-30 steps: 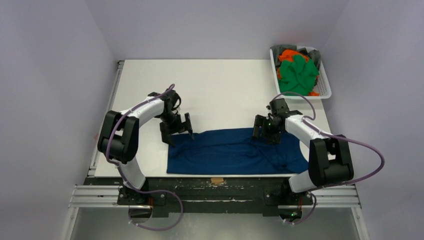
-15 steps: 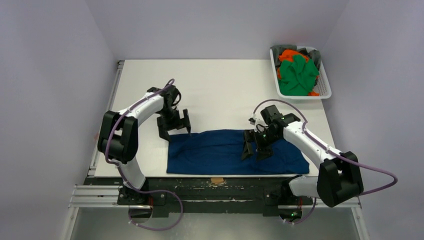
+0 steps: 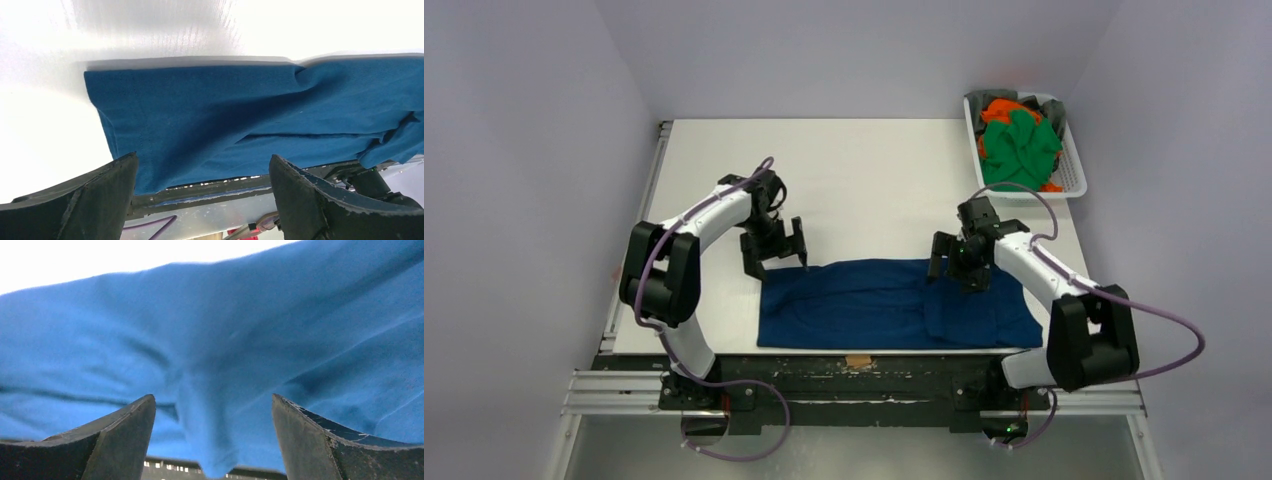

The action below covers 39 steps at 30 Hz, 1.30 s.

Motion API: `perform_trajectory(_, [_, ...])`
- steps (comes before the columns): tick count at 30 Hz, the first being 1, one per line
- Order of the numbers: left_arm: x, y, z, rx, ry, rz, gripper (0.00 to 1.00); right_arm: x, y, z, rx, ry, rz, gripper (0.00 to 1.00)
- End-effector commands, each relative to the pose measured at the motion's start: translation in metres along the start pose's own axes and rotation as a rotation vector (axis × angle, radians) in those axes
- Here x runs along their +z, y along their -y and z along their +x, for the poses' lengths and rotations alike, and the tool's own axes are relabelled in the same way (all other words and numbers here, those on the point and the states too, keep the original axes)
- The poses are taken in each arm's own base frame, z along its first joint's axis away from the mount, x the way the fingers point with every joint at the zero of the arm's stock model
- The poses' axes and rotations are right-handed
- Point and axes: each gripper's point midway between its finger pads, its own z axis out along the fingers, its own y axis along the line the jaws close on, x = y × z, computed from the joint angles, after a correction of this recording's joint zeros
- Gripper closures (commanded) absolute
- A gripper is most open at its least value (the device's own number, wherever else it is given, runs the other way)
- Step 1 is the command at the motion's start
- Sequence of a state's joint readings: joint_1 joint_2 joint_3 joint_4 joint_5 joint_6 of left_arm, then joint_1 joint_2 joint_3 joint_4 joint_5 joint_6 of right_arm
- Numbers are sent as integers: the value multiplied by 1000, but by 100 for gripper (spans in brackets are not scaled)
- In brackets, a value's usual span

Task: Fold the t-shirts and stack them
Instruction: Fold the other side of the tshirt into a rectangle, then rotate the tshirt 90 degrees

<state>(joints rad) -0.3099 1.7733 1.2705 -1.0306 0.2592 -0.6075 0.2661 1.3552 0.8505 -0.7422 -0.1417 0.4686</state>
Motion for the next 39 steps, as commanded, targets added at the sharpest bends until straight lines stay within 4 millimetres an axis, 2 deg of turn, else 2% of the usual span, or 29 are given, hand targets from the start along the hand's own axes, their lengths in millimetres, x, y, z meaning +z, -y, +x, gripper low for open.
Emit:
perform_trajectory(1, [11,4,7,4,-32,49,0,30,23,-33,159,73,79,18])
perform_trajectory(3, [17,2,10,-6,-44,49,0,48,20,-38,158,53,62,19])
perform_trajectory(6, [25,-7,11,-29,-39,15,0,70,12,-59,139,46,45,21])
perform_trajectory(9, [31,-16,17,-48,-45,-14,0,88,-5,-96,114,72,7,22])
perform_trajectory(18, [46,-36,55,-109,-102,-61,0,129,-79,-218,5,173,-117,24])
perform_trajectory(21, [50,-32,66,-109,-122,-63,0,150,-109,-245,-48,154,-171,24])
perform_trajectory(23, [58,-16,79,-81,-161,-5,0,165,-129,-263,-82,168,-195,24])
perform_trajectory(24, [61,-8,84,-71,-179,14,0,163,-150,-281,-113,213,-230,24])
perform_trajectory(25, [62,-5,90,-64,-197,4,0,167,-161,-290,-129,234,-249,24])
perform_trajectory(26, [62,-3,94,-55,-205,-7,0,180,-167,-294,-136,236,-267,24])
perform_trajectory(29, [61,18,99,-13,-196,31,0,182,-204,-315,-162,342,-383,24])
perform_trajectory(33, [60,46,109,92,-204,72,0,171,-262,-339,-228,514,-536,22])
perform_trajectory(36, [63,55,120,159,-228,69,0,161,-295,-343,-193,577,-647,21])
perform_trajectory(39, [62,57,121,208,-213,61,0,143,-323,-340,-260,625,-707,18])
